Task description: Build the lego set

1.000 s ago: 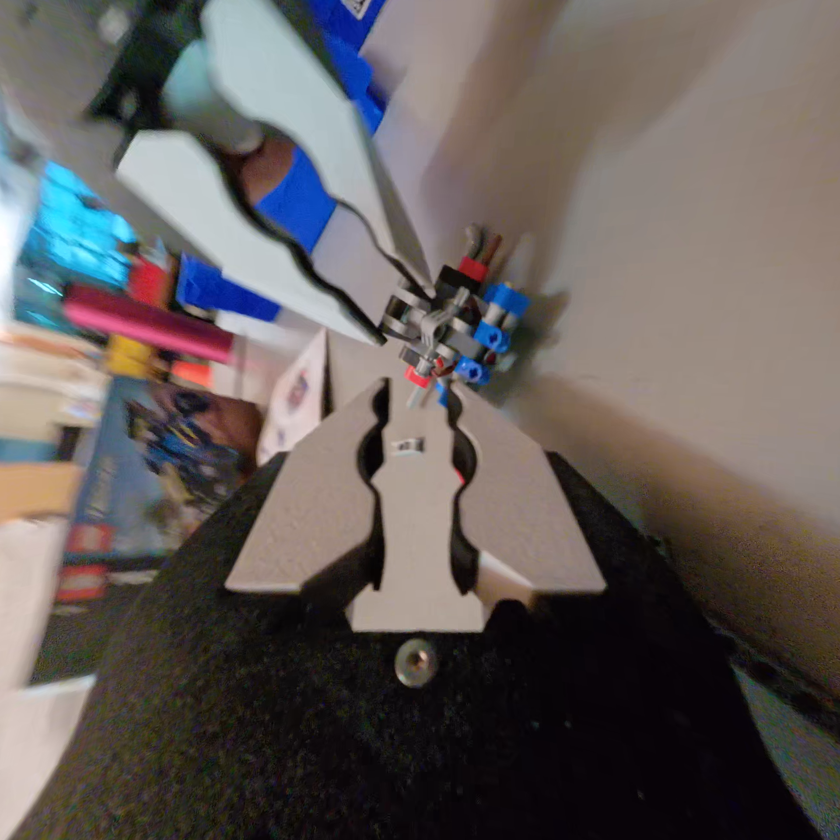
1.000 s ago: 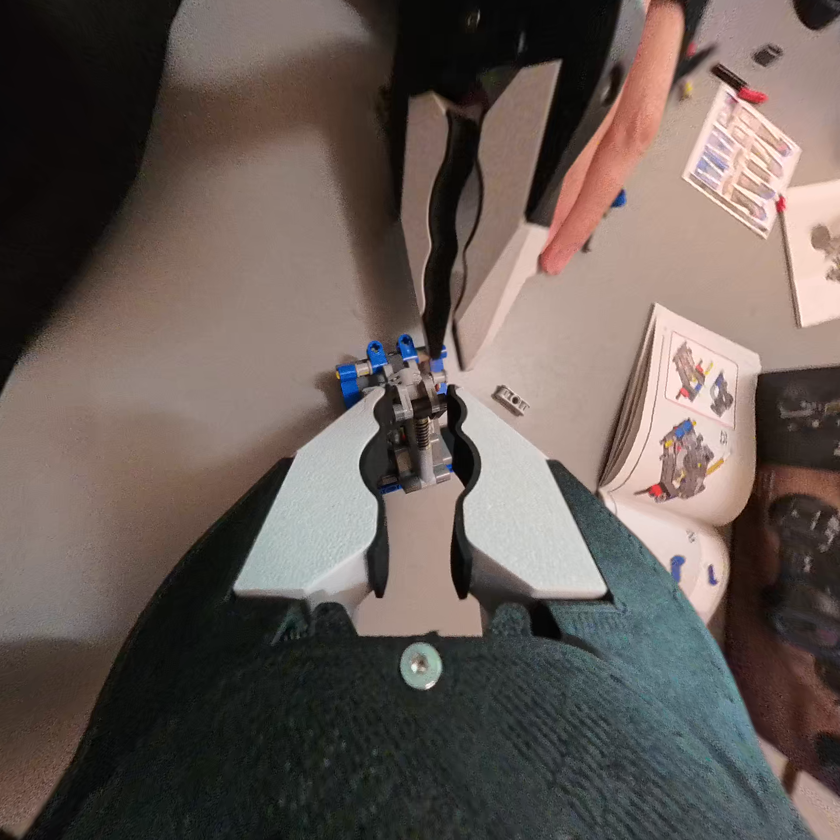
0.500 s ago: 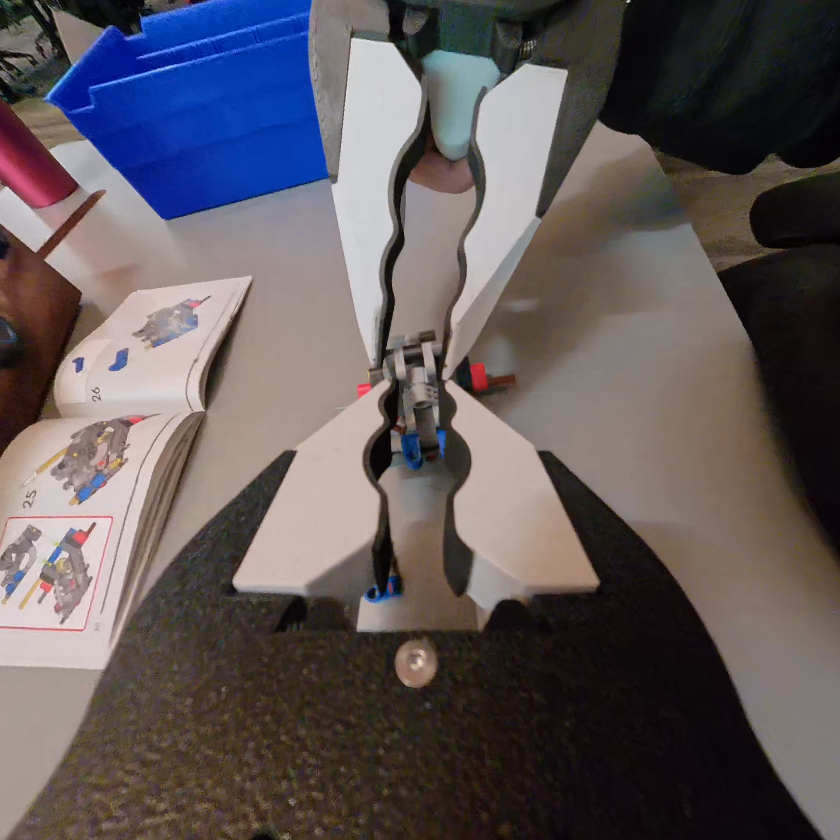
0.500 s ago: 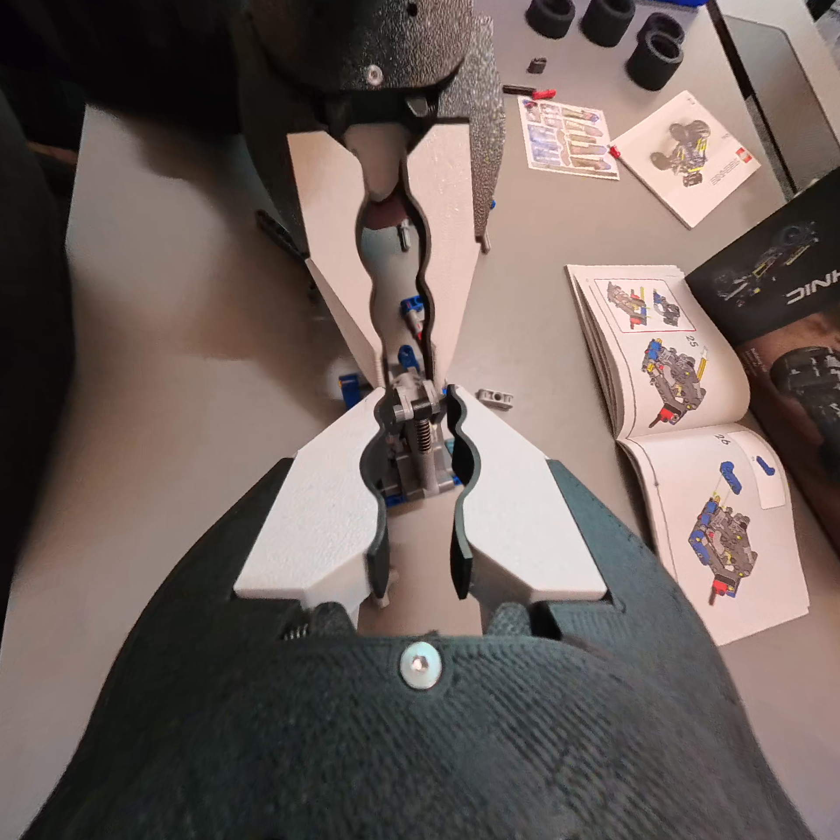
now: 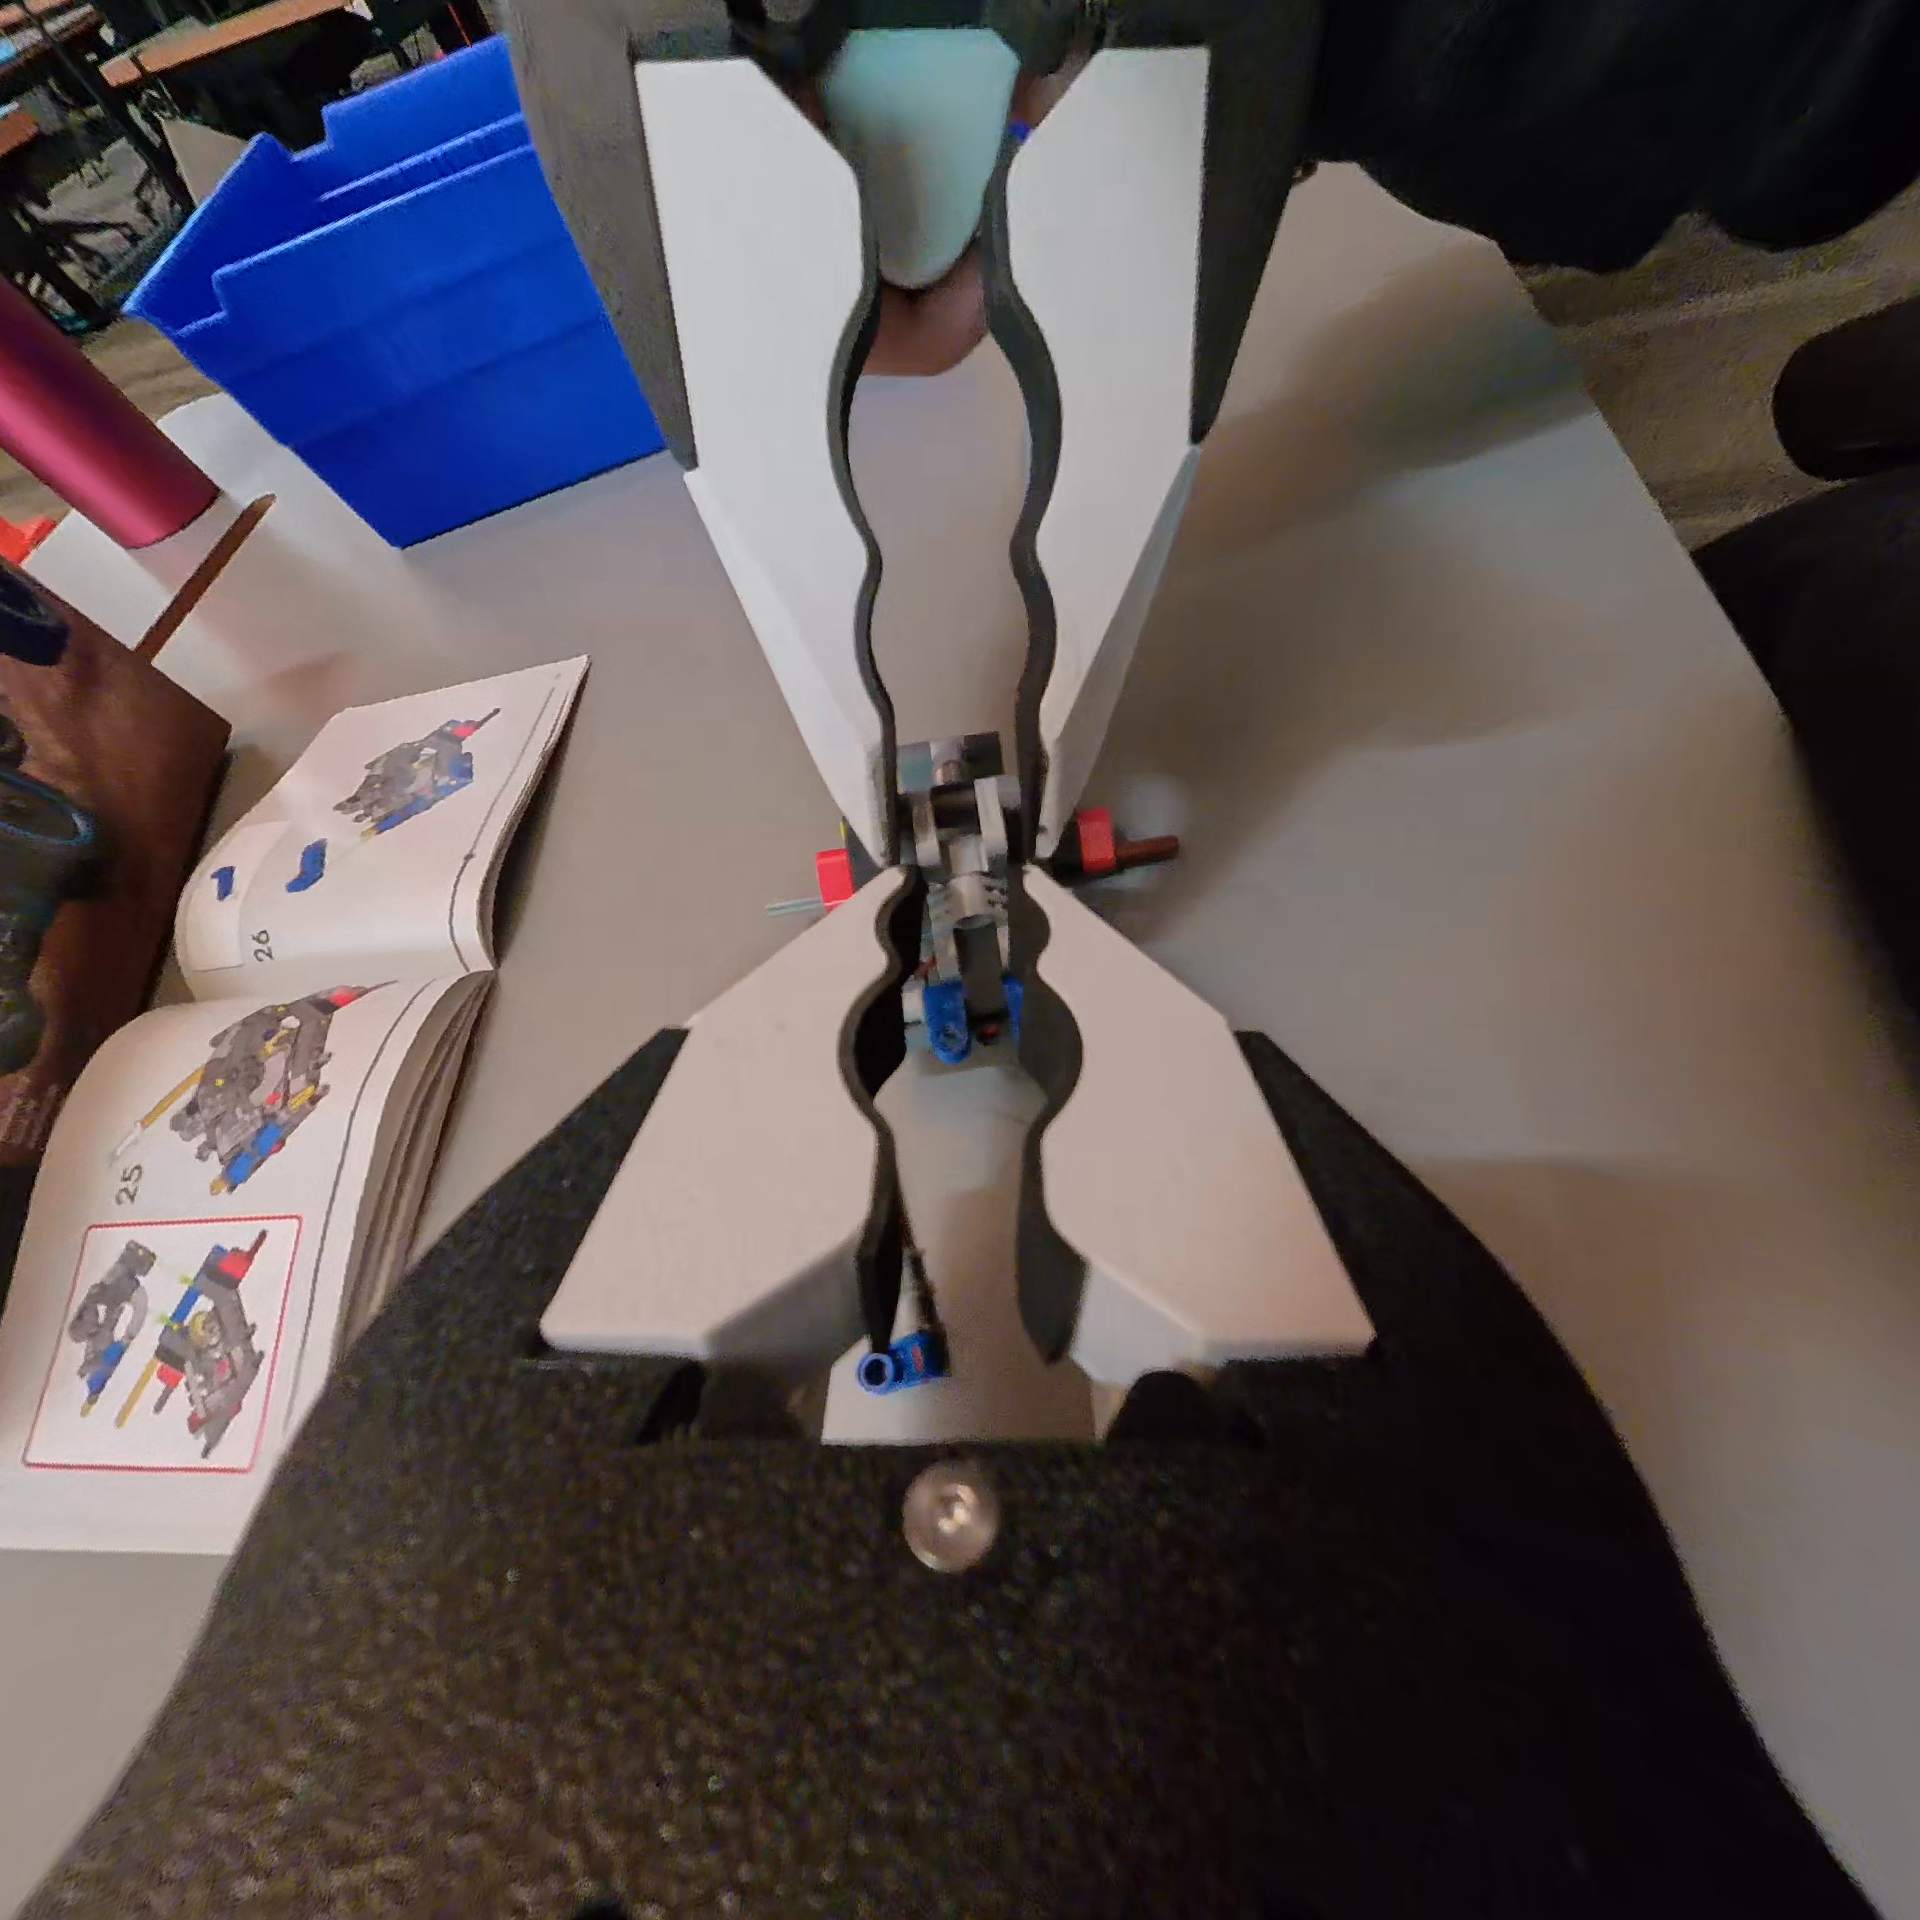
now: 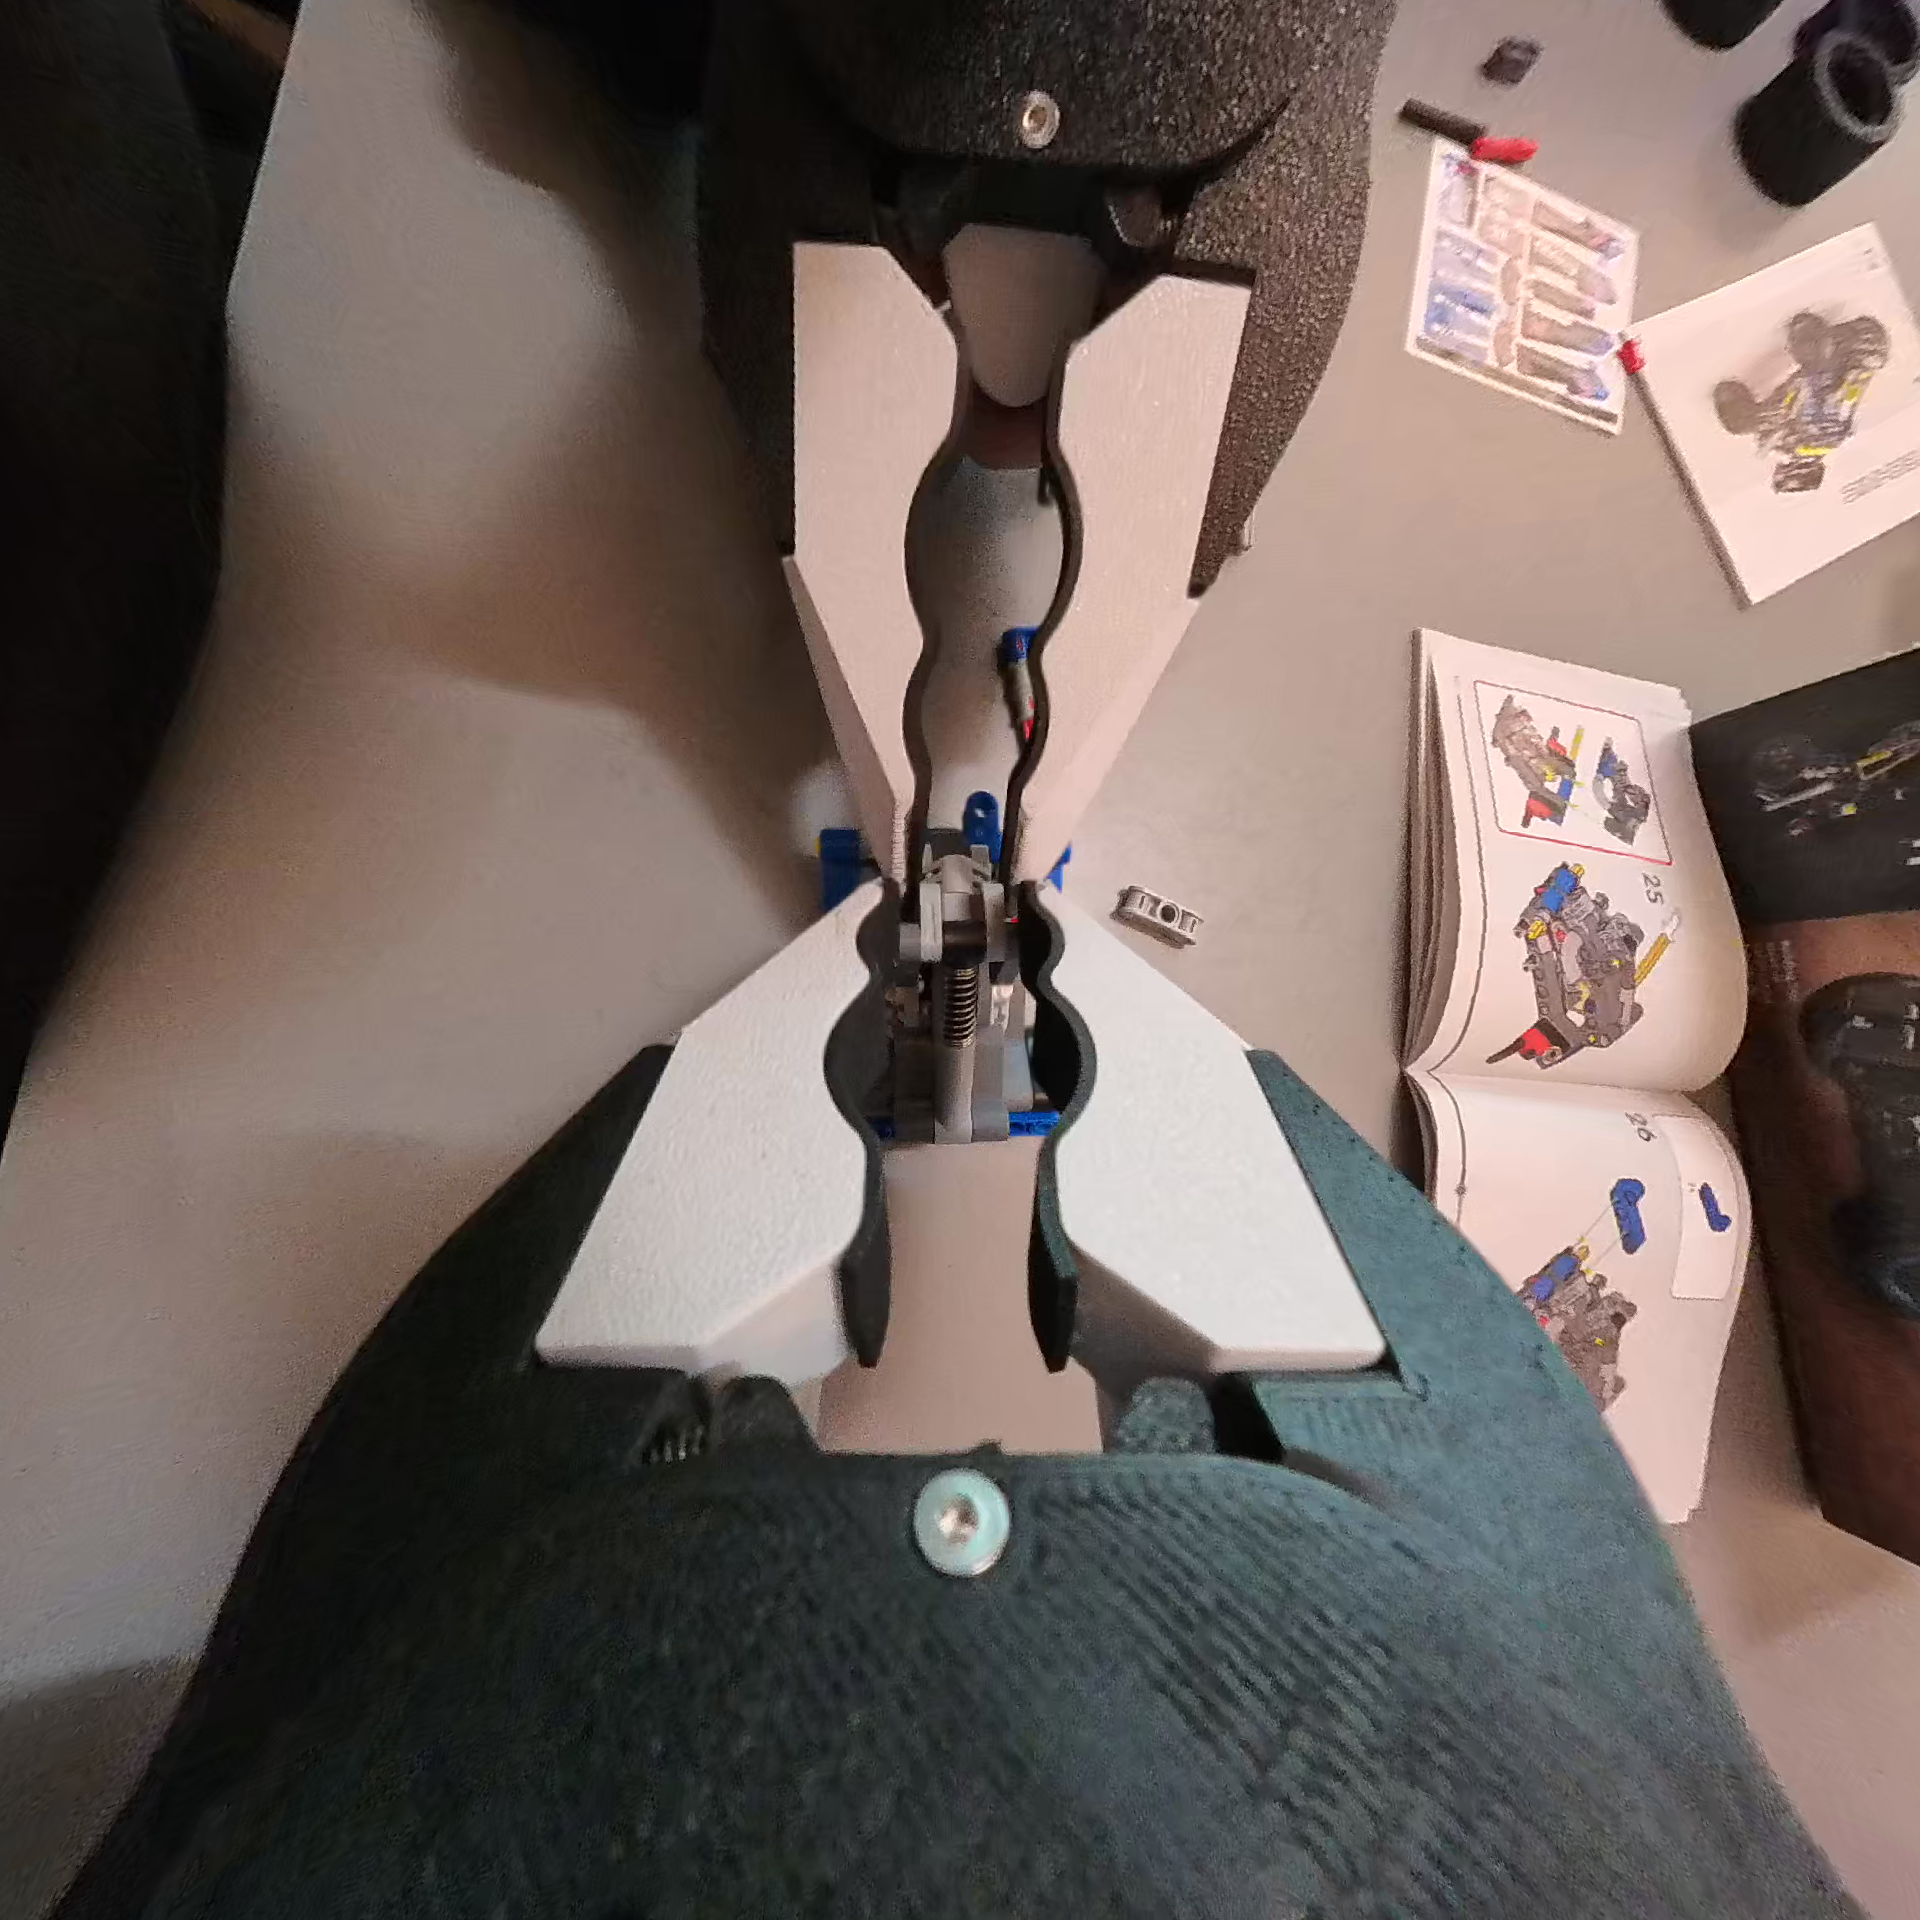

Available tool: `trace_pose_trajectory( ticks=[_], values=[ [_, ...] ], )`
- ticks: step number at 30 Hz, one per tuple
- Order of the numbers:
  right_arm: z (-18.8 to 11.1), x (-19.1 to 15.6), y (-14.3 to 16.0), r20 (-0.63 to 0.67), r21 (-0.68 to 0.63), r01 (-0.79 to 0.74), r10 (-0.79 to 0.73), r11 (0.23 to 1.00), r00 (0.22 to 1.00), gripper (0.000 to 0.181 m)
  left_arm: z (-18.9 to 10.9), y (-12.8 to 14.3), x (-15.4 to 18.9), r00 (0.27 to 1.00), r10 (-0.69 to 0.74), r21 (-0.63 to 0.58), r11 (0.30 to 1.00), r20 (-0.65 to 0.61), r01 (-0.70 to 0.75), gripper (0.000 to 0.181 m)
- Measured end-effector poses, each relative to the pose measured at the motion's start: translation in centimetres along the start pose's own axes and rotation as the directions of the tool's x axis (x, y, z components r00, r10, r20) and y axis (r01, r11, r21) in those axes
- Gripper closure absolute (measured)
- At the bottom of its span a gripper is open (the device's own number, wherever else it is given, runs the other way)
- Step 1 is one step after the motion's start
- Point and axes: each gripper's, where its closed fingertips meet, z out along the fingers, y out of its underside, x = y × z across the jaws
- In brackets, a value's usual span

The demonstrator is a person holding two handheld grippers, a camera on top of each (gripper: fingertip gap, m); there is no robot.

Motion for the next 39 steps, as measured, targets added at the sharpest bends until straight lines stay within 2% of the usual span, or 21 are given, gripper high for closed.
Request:
trace_pose_trajectory(
  ticks=[7, 13, 23, 27, 36, 39],
  values=[
    [0.5, 0.2, 0.3, 0.000, -0.046, 0.014, -0.014, 0.999, 1.000, 0.164, 0.2, 0.6, -0.1, 0.997, -0.079, -0.005, 0.997, -0.011, 0.079, 0.170],
    [0.3, 0.6, 0.5, -0.022, -0.052, -0.027, 0.026, 0.998, 0.999, 0.167, 0.4, 0.6, -0.5, 0.994, -0.102, -0.011, 0.995, 0.031, 0.103, 0.173],
    [0.4, -0.1, 1.3, 0.110, -0.248, 0.070, -0.043, 0.966, 0.993, 0.164, 0.9, 0.5, -0.1, 0.998, -0.054, -0.025, 0.998, 0.024, 0.055, 0.176],
    [0.5, -0.1, 1.4, 0.144, -0.279, 0.115, -0.077, 0.953, 0.987, 0.165, 0.9, 0.7, -0.2, 0.998, -0.063, -0.031, 0.997, 0.023, 0.064, 0.176],
    [0.6, 0.3, 1.6, 0.092, -0.313, 0.162, -0.139, 0.936, 0.986, 0.167, 1.1, 0.8, -0.6, 0.996, -0.063, -0.037, 0.997, 0.062, 0.066, 0.177],
    [0.4, 0.5, 1.6, 0.042, -0.265, 0.100, -0.092, 0.959, 0.995, 0.167, 1.1, 0.6, -0.7, 0.997, -0.029, -0.028, 0.999, 0.070, 0.031, 0.178]
  ],
)
